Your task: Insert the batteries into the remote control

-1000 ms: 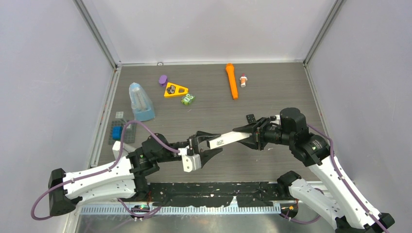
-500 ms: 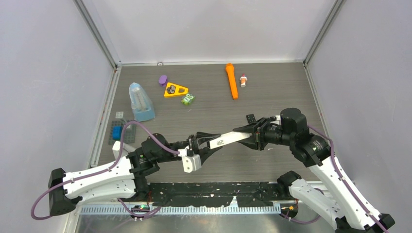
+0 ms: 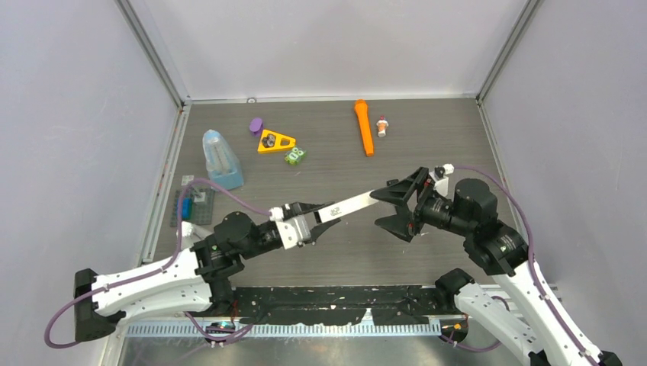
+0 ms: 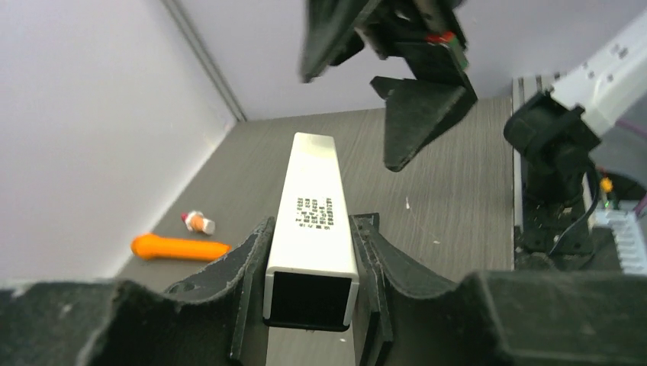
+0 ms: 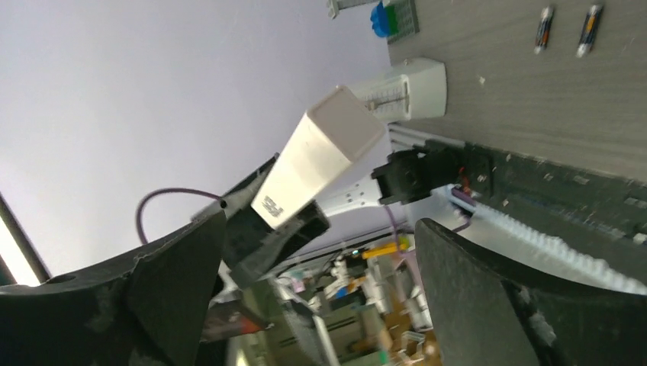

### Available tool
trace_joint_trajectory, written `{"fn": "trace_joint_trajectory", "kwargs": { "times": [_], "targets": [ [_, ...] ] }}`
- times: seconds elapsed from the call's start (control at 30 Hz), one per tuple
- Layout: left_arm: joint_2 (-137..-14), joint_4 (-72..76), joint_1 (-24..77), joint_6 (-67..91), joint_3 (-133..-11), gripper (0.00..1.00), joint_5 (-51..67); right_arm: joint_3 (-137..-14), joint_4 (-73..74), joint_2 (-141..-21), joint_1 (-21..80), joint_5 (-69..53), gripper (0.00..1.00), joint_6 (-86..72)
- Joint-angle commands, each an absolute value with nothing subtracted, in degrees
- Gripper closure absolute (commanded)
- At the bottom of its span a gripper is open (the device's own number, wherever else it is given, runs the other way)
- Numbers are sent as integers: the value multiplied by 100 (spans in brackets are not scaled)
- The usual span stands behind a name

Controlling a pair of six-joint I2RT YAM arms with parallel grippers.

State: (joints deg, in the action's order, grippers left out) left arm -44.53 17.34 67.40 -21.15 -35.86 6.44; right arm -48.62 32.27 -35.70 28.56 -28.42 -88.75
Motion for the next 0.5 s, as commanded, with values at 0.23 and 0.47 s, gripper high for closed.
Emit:
{"fn": "trace_joint_trajectory", "kwargs": {
  "times": [0.23, 0.47],
  "targets": [
    [-3693, -185, 6753, 1180, -4664, 100, -608, -4126, 798, -3211, 2874, -3414, 4, -6087],
    [-3345, -232, 6716, 1466, -4618, 100, -171, -4042, -627, -3488, 2872, -3826, 5, -6673]
  ]
}}
